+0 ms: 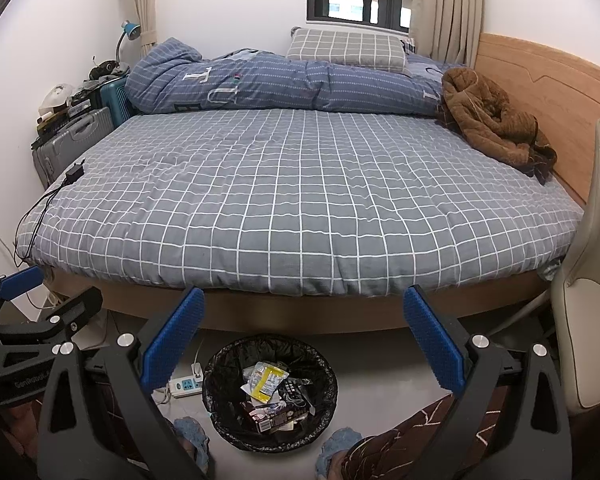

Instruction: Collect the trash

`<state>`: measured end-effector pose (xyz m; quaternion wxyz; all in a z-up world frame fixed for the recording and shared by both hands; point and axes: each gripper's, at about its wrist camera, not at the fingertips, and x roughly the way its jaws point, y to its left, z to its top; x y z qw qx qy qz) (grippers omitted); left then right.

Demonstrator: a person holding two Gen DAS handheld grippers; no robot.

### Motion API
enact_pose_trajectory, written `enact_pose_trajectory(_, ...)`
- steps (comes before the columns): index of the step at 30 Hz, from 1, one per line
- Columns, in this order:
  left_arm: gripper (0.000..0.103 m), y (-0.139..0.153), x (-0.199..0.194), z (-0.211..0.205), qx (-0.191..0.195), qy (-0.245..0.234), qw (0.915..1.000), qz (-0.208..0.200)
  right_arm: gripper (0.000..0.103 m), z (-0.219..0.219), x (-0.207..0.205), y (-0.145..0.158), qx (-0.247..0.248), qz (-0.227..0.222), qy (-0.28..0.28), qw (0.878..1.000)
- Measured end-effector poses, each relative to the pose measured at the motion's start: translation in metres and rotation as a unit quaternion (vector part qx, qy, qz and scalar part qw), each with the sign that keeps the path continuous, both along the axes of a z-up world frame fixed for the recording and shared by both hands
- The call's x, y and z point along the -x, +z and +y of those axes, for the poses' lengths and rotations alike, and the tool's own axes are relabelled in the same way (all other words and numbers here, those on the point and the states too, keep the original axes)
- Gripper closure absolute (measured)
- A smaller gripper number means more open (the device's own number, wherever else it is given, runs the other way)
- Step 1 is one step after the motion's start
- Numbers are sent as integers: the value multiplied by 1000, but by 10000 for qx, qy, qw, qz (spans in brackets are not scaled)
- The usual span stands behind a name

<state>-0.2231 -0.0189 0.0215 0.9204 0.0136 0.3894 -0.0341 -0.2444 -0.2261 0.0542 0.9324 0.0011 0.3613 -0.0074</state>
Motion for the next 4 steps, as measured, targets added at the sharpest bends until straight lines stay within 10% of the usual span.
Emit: enact_pose_trajectory(4,6,-1,0,0,18,0,10000,25,8,0,0,0,3,-2,5,10000)
